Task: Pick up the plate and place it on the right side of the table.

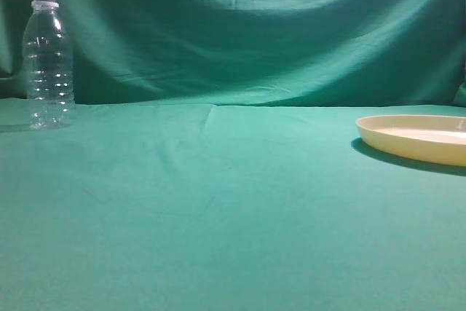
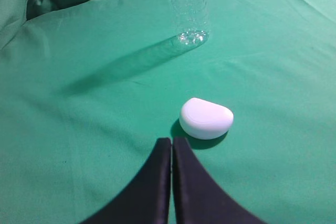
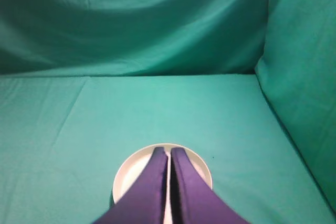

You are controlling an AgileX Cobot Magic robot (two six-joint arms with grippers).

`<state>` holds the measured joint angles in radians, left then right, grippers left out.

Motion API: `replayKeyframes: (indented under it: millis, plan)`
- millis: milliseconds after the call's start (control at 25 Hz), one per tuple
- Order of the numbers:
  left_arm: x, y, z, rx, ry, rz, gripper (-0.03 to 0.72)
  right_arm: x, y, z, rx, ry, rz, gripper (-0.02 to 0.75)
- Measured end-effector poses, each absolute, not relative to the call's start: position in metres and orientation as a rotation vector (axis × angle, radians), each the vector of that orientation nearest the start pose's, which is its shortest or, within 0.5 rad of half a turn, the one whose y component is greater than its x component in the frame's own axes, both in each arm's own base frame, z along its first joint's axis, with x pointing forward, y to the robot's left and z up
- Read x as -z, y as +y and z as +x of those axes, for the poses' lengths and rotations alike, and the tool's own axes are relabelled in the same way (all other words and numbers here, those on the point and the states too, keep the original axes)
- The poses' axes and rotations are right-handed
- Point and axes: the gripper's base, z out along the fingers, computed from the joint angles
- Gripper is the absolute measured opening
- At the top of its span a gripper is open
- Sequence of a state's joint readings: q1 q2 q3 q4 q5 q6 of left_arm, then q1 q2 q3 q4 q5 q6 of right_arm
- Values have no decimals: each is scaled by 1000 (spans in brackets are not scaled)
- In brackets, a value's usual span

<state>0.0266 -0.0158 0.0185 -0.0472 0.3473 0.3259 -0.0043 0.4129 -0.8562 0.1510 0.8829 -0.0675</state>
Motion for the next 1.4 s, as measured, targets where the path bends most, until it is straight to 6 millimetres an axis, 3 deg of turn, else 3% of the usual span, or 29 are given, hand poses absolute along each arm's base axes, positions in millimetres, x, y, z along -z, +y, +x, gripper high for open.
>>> replayKeyframes:
  millis: [160, 360, 640, 800, 920, 1120, 1400]
  plan:
    - [-177, 0, 53, -202, 1821, 245, 0, -376, 11, 23, -128, 1809, -50, 0]
    - [-177, 0, 53, -202, 1821, 245, 0, -369, 16, 4, -206, 1794, -58, 0]
    - [-177, 0, 53, -202, 1821, 245, 0, -368, 15, 1, -145, 1775, -112, 0]
    - [-177, 0, 53, -202, 1821, 245, 0, -352, 12, 16, -87, 1760, -120, 0]
    - [-177, 0, 53, -202, 1821, 245, 0, -323, 10, 30, -76, 1750, -98, 0]
    - [-177, 0, 53, -202, 1821, 245, 0, -254, 8, 37, -60, 1757, -75, 0]
    - [-177, 0, 53, -202, 1821, 245, 0, -176, 7, 49, -71, 1920, -48, 0]
